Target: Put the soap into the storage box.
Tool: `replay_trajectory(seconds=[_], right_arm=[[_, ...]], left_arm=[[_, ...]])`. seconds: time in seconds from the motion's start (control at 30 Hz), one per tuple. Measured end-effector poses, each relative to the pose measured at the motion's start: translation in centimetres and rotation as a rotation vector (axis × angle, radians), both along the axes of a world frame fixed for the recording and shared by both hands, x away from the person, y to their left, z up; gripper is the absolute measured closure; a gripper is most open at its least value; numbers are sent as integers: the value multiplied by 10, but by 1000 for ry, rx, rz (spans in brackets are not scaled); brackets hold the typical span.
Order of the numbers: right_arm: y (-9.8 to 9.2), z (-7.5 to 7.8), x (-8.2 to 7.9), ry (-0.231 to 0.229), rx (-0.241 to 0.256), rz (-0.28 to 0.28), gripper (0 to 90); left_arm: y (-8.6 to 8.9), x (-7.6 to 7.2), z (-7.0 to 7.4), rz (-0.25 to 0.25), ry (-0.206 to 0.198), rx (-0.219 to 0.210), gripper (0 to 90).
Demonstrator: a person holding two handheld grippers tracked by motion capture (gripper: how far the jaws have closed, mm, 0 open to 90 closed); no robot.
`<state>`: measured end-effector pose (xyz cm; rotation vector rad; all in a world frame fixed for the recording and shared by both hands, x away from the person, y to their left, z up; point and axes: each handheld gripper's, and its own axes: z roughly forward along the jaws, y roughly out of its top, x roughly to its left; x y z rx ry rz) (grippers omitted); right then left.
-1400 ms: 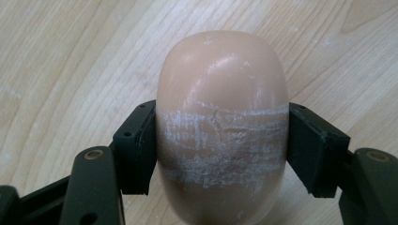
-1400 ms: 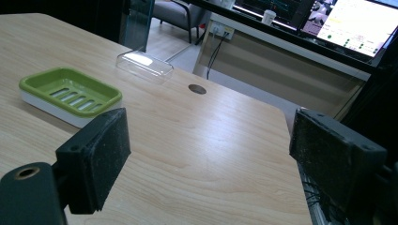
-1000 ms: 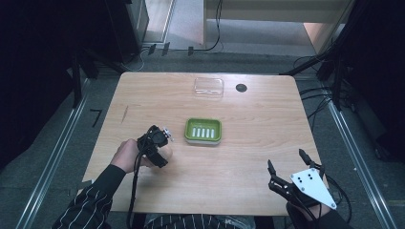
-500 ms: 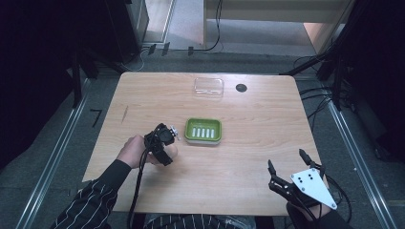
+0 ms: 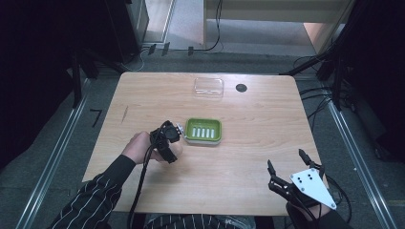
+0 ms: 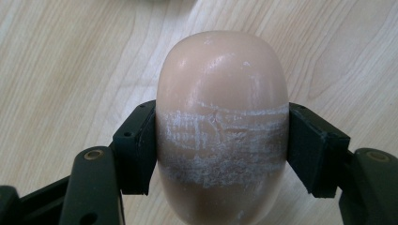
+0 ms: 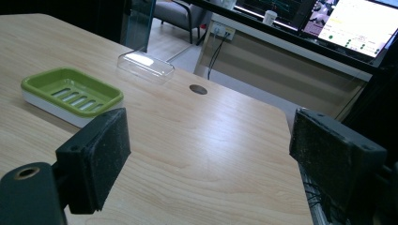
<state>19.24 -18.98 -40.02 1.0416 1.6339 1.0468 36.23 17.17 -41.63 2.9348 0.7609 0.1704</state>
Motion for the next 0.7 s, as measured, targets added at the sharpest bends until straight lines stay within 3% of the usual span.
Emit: replay_trajectory(seconds=[0.7], right_arm=[[-2,0,0,5,8,-4,134]], left_arm=[[-18,13,9,-75,14,-18,337]])
